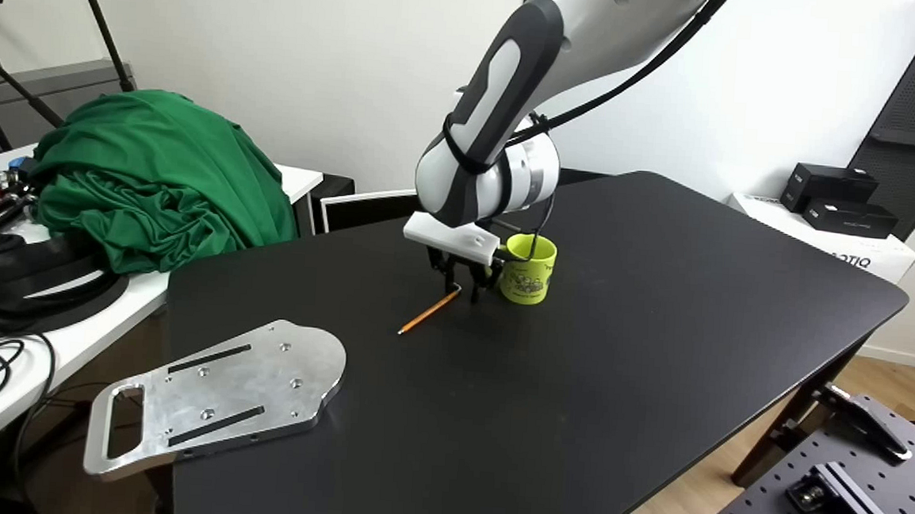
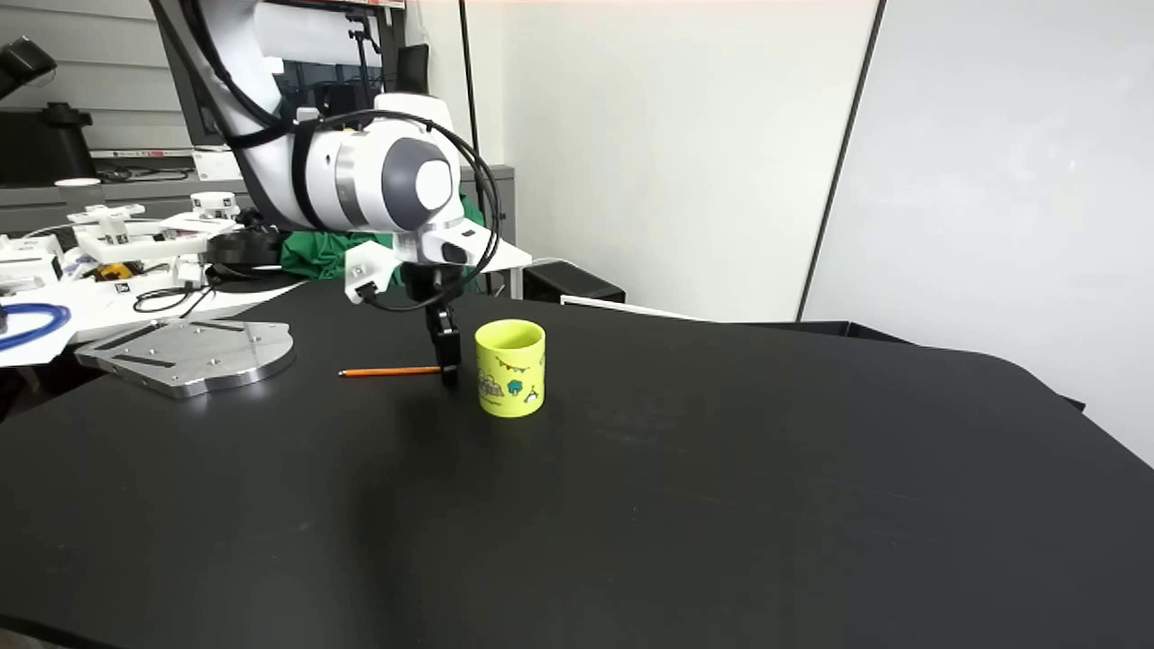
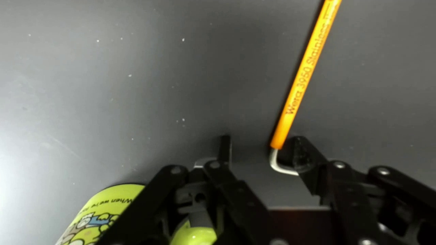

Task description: Put the orange thing in the mug

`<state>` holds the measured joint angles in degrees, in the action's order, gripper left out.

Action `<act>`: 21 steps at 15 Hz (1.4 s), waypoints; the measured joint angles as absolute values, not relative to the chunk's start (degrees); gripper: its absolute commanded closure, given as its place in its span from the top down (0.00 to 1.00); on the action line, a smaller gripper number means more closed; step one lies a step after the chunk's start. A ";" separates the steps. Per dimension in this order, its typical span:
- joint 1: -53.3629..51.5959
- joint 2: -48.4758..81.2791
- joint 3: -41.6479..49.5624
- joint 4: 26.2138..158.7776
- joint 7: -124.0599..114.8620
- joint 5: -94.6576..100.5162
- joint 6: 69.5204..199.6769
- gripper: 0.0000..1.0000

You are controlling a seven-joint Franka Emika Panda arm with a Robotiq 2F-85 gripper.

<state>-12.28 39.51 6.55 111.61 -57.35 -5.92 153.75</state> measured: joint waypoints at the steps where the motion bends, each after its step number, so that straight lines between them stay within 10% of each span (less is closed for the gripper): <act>1: -12.28 39.51 6.56 111.46 -57.40 -6.00 153.74 0.12; 3: -12.32 39.52 6.71 111.21 -57.69 -6.09 153.64 0.00; 21: -15.70 34.86 12.18 105.74 -67.04 -4.04 152.65 0.03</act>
